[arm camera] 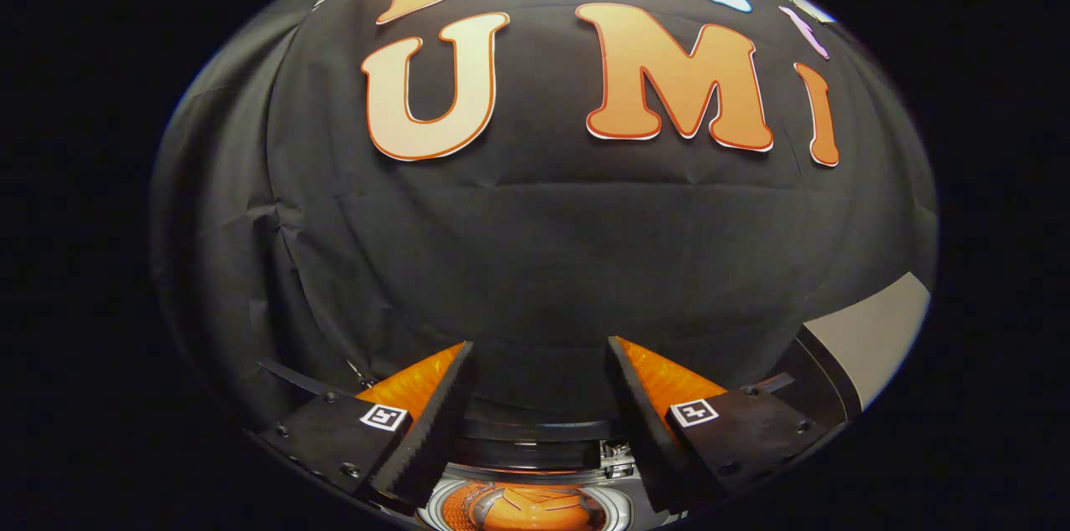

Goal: Put the clothes into the washing machine and then close the washing machine lid.

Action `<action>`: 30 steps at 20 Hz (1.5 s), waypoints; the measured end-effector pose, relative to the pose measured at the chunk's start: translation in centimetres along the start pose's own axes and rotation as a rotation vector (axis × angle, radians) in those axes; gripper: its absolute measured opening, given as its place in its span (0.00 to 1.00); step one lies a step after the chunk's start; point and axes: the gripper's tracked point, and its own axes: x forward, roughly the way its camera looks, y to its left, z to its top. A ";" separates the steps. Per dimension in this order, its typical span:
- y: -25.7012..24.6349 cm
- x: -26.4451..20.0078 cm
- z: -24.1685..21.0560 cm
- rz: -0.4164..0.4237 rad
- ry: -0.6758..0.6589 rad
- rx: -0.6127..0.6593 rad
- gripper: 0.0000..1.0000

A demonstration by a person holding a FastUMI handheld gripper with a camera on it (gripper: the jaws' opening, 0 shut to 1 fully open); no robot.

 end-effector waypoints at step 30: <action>0.3 -11.1 -12.3 -0.003 0.050 -0.002 0.99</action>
